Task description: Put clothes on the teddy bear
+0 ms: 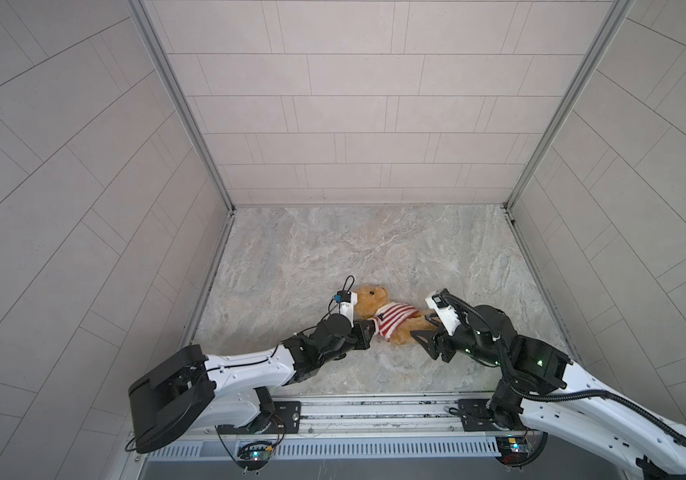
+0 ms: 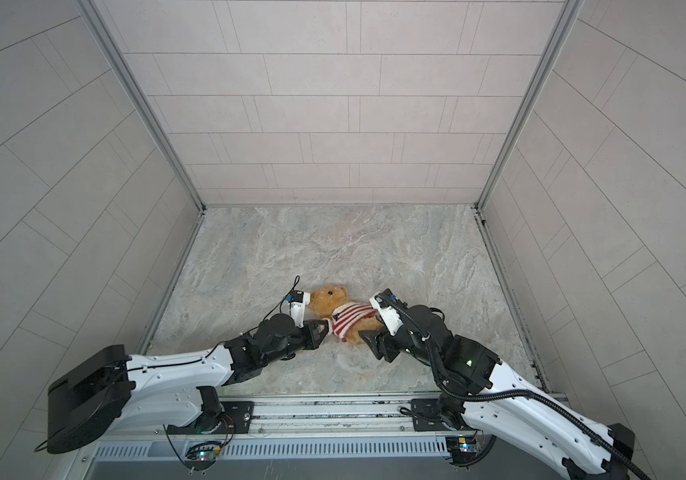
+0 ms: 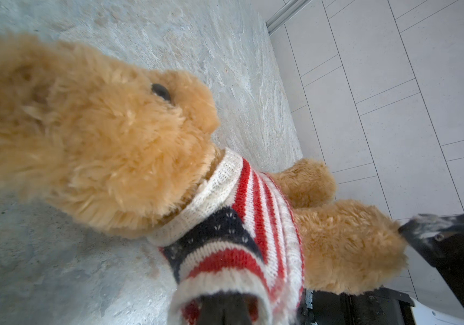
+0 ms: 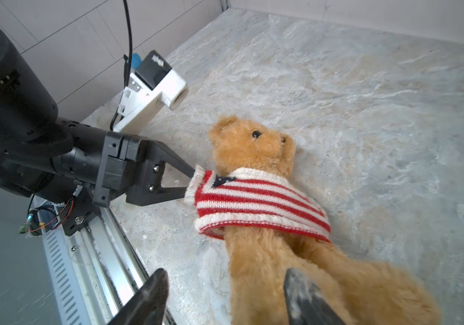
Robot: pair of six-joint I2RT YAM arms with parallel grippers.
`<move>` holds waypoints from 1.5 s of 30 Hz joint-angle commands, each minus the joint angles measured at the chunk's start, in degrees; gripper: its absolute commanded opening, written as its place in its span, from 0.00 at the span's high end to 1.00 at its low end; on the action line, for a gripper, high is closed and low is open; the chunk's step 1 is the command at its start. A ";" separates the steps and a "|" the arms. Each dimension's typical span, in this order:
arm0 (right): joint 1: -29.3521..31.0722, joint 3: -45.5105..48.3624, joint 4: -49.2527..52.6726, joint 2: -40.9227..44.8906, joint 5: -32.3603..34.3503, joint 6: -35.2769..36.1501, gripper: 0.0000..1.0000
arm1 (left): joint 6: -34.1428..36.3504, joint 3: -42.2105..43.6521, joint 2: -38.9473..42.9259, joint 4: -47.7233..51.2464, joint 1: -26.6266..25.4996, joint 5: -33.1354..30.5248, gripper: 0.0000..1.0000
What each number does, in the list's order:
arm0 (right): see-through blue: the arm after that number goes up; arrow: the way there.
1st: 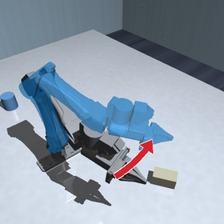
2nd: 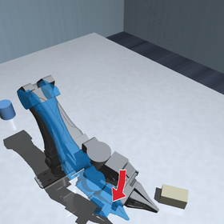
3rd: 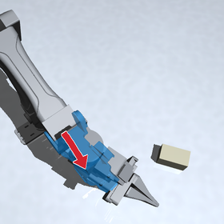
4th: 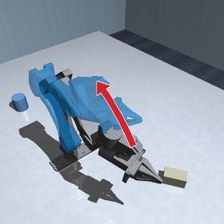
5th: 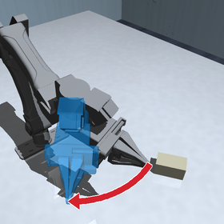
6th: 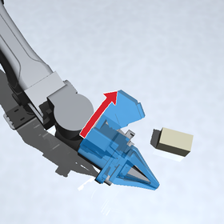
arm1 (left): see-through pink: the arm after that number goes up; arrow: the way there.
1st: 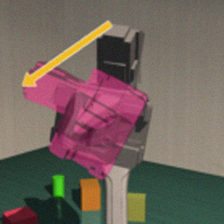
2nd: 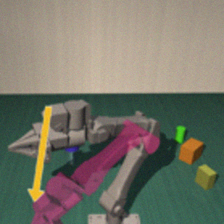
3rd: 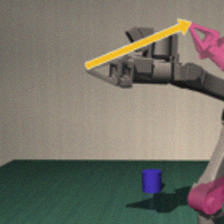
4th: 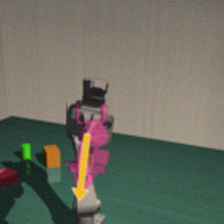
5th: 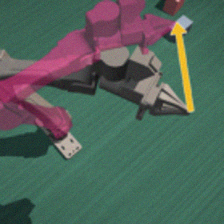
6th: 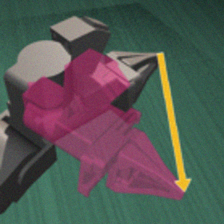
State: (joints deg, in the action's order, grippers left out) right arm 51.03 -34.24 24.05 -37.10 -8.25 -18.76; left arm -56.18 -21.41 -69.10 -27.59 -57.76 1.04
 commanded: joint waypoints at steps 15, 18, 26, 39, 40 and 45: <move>6.24 4.51 -19.51 -18.32 3.22 -4.64 0.52 | -1.56 -0.59 1.84 -0.21 -1.81 -1.17 1.00; 5.78 4.72 -20.86 -19.89 5.23 -4.71 0.52 | -1.56 -0.39 1.85 -0.27 -2.23 -1.33 1.00; 4.48 6.63 -21.29 -18.40 9.29 -4.83 0.85 | -1.75 0.82 2.21 -0.37 -2.65 -1.99 1.00; 3.12 10.30 -17.46 -11.08 13.30 -4.91 1.00 | -1.23 5.43 5.49 1.93 -0.66 -3.97 1.00; 3.04 10.57 -17.51 -11.01 13.40 -5.13 1.00 | -1.03 5.79 5.92 2.13 -0.31 -3.87 1.00; 2.51 11.43 -17.62 -10.82 14.62 -5.63 1.00 | 0.87 7.34 9.17 5.19 0.60 -3.95 1.00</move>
State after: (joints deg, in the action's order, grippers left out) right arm 54.30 -23.49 4.71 -48.82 2.15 -23.24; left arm -57.08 -15.66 -61.78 -26.30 -58.13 -1.08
